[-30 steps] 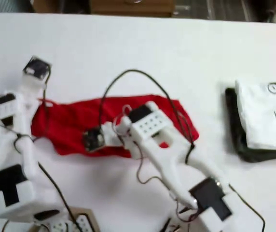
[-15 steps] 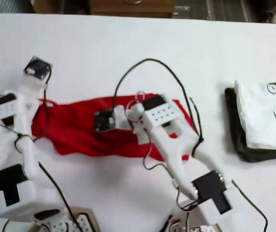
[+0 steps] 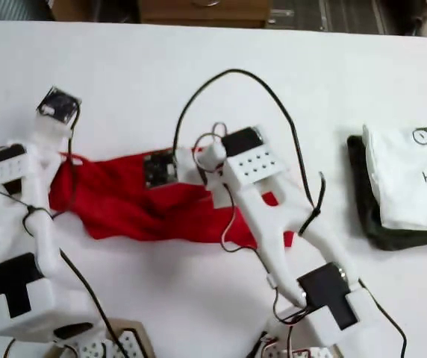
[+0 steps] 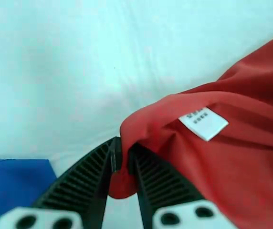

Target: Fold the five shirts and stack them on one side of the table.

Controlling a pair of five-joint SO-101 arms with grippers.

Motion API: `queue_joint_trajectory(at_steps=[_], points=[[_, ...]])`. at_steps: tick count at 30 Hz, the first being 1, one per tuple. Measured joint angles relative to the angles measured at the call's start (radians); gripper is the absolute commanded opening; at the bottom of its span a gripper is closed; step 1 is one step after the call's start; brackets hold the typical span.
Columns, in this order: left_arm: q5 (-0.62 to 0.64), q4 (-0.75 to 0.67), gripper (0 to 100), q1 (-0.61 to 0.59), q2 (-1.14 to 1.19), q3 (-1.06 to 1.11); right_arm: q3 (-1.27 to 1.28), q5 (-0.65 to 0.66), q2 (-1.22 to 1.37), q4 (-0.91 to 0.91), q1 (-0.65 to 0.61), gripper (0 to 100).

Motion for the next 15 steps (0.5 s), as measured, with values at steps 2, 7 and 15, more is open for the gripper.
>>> queue_joint_trajectory(at_steps=[2, 7, 15], points=[[0.0, 0.0, 2, 0.0, 0.0, 0.0, -0.008, 0.0, 0.003, 0.005, 0.0, 20.1], [0.0, 0.0, 2, 0.0, 0.0, 0.0, -0.014, 0.0, 0.068, 0.005, 0.0, 20.1], [0.0, 0.0, 2, 0.0, 0.0, 0.0, -0.014, 0.0, 0.115, 0.029, 0.0, 20.0]])
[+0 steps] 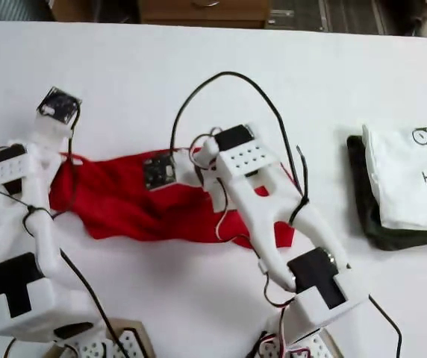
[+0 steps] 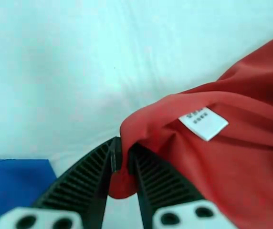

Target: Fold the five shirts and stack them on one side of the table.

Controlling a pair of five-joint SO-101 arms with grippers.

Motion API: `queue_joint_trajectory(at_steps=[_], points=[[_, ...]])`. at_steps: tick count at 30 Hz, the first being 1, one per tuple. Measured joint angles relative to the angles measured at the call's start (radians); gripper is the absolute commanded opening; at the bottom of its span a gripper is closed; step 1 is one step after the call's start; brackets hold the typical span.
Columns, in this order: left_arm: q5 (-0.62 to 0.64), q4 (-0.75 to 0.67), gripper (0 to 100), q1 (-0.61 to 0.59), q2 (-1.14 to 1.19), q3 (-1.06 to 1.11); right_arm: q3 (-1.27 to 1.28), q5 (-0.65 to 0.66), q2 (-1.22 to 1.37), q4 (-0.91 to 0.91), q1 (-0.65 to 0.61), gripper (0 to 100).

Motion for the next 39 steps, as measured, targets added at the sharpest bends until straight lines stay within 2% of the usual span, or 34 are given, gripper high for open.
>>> queue_joint_trajectory(at_steps=[6, 19, 22, 31, 39], points=[[0.0, -0.02, 2, 0.0, 0.0, 0.0, 0.0, 0.0, 0.005, 0.012, 0.0, 13.3], [0.0, -0.026, 2, 0.0, 0.0, 0.0, 0.017, -0.002, 0.005, 0.011, 0.0, 14.2], [0.0, -0.026, 2, 0.0, 0.0, 0.0, 0.017, -0.041, 0.005, 0.012, 0.0, 14.2], [0.0, -0.035, 2, 0.0, 0.0, 0.0, 0.018, -0.091, -0.025, 0.028, -0.103, 14.2], [0.0, -0.035, 2, 0.0, 0.0, 0.0, 0.02, -0.091, 0.121, -0.04, -0.098, 14.1]])
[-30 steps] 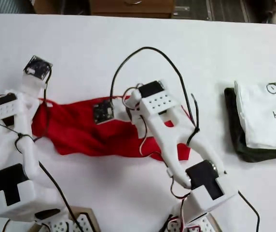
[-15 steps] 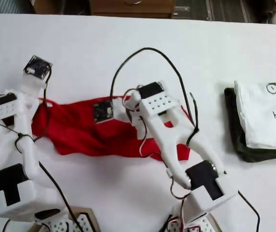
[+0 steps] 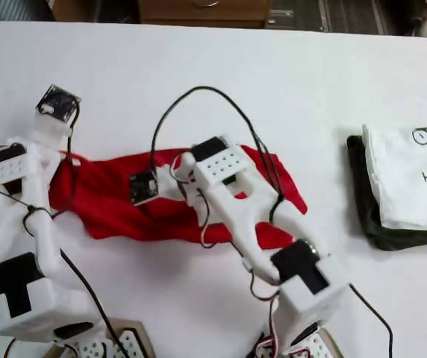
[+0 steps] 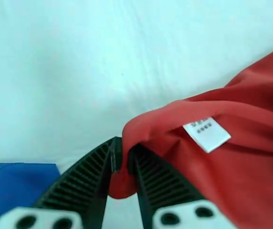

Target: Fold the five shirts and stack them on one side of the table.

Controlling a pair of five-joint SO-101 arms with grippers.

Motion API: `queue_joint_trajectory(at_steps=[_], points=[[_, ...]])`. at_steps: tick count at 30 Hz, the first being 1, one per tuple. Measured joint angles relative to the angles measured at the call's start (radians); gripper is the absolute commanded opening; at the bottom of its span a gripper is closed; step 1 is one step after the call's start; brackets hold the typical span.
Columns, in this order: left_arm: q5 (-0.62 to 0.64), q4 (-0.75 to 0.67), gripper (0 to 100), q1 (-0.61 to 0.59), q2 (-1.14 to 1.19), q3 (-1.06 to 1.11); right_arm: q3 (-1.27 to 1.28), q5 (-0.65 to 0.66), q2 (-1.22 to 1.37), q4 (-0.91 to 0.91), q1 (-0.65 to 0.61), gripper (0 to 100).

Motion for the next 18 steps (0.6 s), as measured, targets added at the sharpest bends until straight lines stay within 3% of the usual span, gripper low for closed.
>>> queue_joint_trajectory(at_steps=[4, 8, 18], points=[[0.0, 0.0, 2, 0.0, 0.0, 0.0, 0.0, 0.0, 0.014, -0.005, 0.012, 12.0], [0.0, 0.0, 2, 0.0, 0.0, 0.0, 0.0, 0.0, 0.012, -0.005, 0.031, 2.0], [0.0, 0.0, 2, 0.0, 0.0, 0.0, 0.0, 0.0, -0.143, 0.087, 0.048, 2.1]])
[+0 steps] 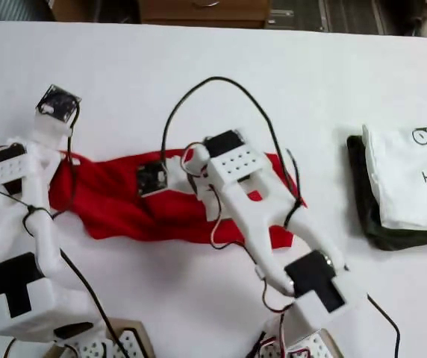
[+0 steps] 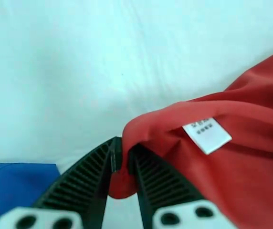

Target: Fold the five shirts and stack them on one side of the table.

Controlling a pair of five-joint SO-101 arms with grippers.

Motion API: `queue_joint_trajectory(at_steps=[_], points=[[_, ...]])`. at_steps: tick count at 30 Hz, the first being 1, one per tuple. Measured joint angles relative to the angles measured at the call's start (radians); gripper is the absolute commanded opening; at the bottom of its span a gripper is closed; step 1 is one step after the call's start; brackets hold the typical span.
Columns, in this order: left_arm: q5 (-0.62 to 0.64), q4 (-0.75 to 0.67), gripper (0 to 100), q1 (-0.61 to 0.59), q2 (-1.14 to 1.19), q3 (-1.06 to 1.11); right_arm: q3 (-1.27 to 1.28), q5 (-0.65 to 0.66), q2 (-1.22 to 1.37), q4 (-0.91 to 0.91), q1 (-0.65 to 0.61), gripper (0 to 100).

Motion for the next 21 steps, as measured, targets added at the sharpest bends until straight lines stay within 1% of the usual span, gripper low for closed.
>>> queue_joint_trajectory(at_steps=[5, 10, 15, 21], points=[[0.0, 0.0, 2, 0.0, 0.0, 0.0, 0.055, 0.0, -0.018, 0.028, -0.002, 3.3], [0.0, 0.0, 2, 0.002, 0.0, 0.0, 0.078, -0.006, -0.018, 0.012, -0.008, 15.2], [0.0, 0.0, 2, 0.0, 0.0, 0.0, 0.078, -0.037, -0.018, 0.005, -0.008, 15.3], [0.0, 0.0, 2, 0.0, 0.0, 0.0, 0.08, -0.037, -0.02, 0.005, -0.008, 15.5]])
